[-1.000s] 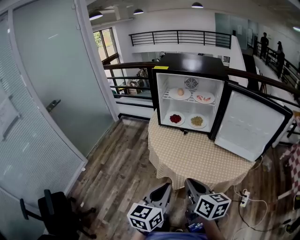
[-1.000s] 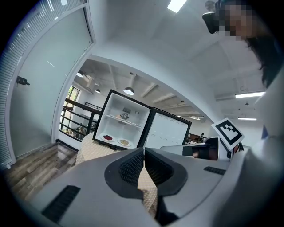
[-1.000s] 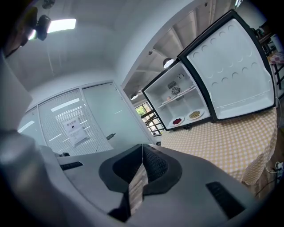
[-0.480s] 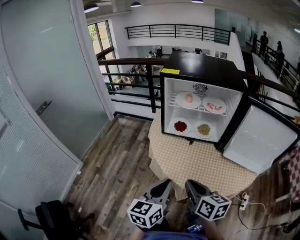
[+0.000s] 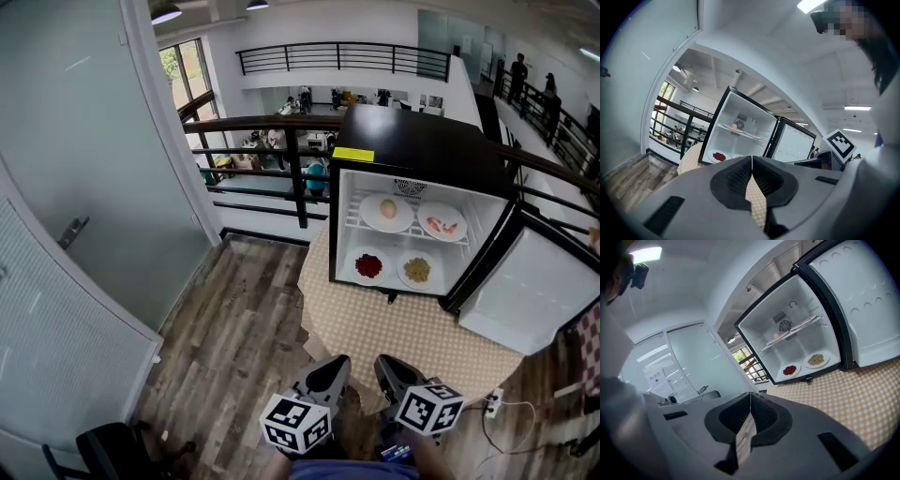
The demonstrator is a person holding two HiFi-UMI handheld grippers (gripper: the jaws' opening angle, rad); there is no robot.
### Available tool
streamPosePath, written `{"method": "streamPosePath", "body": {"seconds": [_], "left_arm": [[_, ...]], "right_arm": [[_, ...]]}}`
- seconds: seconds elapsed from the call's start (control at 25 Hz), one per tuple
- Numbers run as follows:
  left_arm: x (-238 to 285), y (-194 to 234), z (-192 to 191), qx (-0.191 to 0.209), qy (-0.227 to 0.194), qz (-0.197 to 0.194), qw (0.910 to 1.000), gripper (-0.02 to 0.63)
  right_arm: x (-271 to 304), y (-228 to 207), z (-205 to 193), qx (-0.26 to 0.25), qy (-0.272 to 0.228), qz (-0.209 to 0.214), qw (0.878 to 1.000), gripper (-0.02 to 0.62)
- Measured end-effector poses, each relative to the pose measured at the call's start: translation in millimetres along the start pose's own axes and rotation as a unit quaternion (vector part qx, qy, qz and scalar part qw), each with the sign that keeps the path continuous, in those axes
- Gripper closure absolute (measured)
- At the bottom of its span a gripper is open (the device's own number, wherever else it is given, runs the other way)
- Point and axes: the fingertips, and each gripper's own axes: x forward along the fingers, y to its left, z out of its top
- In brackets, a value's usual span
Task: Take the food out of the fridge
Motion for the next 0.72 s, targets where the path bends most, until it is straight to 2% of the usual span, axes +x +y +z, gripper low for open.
{"method": "streamPosePath", "body": {"seconds": [0.44,0.72], "left_arm": [[10,64,10,-0.002,0.020,-0.007,0.9998,0.589],[13,63,7,0.001,0.032,-0.019,0.9993,0.589]], "right_arm": [[59,-7,3,0.028,-0.003,-0.027,0.999,0.577],[56,-19,5,0.049,-0.008,-0.043,0.998,0.577]]}}
